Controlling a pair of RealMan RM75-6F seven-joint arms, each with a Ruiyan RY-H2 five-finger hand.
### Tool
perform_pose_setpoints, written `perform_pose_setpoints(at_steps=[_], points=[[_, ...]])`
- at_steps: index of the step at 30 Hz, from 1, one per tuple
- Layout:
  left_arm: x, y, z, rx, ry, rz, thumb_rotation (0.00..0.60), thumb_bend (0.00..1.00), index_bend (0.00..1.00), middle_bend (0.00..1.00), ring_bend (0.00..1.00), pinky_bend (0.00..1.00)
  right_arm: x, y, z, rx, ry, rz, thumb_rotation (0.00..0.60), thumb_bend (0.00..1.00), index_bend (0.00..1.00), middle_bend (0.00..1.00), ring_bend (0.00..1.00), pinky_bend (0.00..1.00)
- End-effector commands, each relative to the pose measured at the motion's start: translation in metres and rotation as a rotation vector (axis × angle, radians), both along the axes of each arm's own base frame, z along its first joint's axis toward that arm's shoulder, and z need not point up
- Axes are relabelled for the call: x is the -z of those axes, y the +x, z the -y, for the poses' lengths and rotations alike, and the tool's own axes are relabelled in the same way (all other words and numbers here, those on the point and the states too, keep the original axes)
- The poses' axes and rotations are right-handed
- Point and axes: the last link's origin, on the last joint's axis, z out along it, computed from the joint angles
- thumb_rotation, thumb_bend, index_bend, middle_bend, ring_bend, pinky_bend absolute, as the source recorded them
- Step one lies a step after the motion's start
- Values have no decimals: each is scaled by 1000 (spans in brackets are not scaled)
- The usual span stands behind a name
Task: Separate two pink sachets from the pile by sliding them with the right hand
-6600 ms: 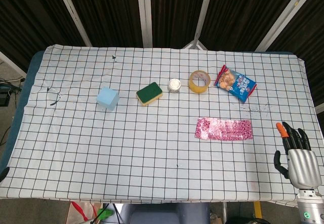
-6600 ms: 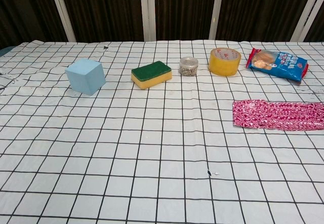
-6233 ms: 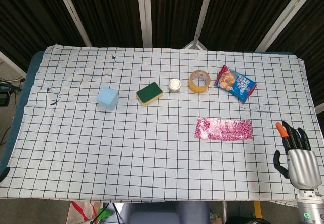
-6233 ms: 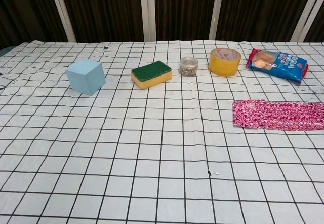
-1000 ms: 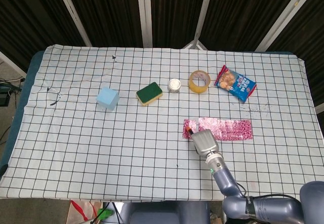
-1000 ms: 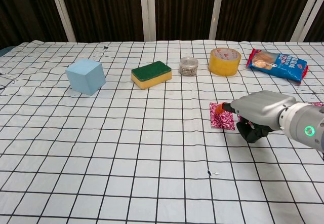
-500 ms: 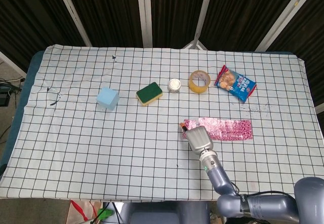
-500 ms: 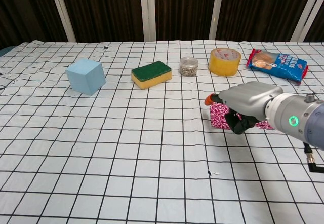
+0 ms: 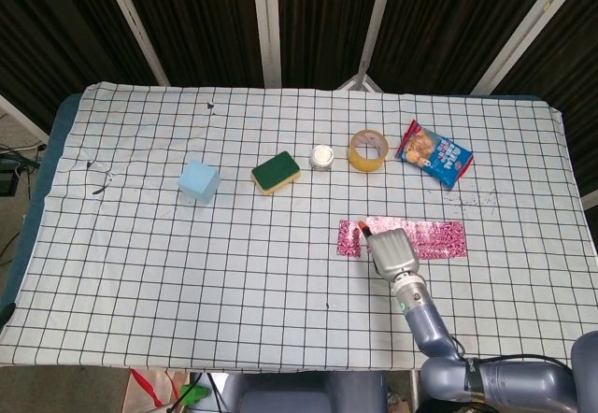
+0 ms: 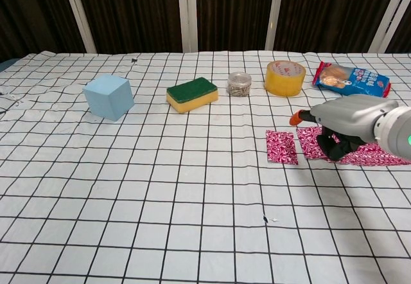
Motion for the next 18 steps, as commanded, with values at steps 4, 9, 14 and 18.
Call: perform_pose_setpoints(at_steps=[4,9,14,18], points=[[0,0,0,-3,7,-1,600,325,161,0,0,101,4,-8,2,15,12,-7,600,785,146,796,732,495],[1,1,1,1,4,-6,600,325,161,0,0,101,8,-14,5,36,12,-10,600,785,146,796,733,495],[1,2,1,3,3,-7,600,325,161,0,0,101,10,-20,7,52,13,-15,600,785,146,796,732,495],[2,2,1,0,1,-9,600,325,161,0,0,101,12,-23,7,56,20,-18,600,785,146,796,733,495]])
